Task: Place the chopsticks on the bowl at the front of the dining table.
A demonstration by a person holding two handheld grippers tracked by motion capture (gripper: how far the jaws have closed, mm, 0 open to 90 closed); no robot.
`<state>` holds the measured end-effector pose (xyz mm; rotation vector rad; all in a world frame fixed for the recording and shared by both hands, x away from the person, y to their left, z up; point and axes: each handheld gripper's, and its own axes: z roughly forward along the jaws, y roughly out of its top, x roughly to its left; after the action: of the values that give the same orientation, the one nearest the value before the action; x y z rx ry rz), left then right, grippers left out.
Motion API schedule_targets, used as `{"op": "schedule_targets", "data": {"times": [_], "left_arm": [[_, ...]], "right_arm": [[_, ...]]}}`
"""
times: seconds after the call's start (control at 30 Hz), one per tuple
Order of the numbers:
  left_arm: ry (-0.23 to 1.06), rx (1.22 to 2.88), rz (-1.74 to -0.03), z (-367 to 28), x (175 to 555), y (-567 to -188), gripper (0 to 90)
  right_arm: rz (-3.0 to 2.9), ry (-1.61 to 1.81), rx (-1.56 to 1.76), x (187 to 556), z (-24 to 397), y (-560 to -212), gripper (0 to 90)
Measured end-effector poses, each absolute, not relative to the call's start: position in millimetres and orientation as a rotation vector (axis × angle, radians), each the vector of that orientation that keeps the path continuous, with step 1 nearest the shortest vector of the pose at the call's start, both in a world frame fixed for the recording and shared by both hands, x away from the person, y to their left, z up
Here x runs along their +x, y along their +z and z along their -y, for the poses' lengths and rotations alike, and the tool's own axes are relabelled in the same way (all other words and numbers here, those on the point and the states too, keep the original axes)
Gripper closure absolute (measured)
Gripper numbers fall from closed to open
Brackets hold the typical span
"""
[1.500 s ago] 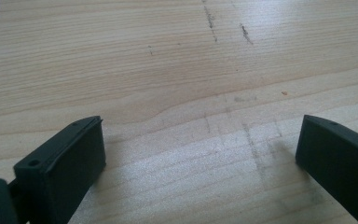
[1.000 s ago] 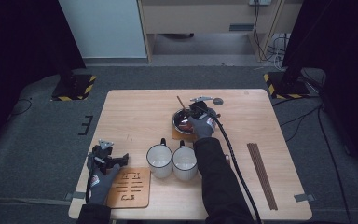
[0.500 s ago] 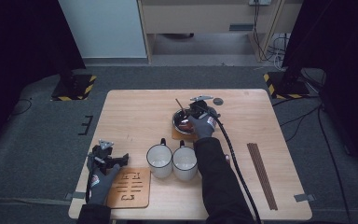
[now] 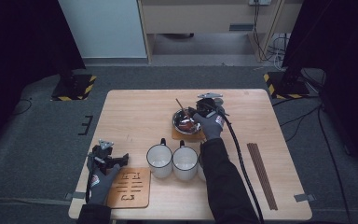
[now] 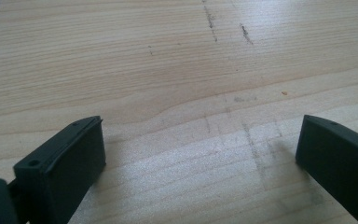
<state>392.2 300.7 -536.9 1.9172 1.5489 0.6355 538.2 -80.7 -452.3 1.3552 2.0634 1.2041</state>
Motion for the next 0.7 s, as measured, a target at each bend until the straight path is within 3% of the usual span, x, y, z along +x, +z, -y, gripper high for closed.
{"op": "schedule_targets", "data": {"times": [0.7], "left_arm": [[0.636, 1.917, -1.549, -300.7, 392.2, -536.9, 0.3]], "right_arm": [[-2.009, 1.220, 1.247, 503.7, 130.5, -404.2, 53.5]]}}
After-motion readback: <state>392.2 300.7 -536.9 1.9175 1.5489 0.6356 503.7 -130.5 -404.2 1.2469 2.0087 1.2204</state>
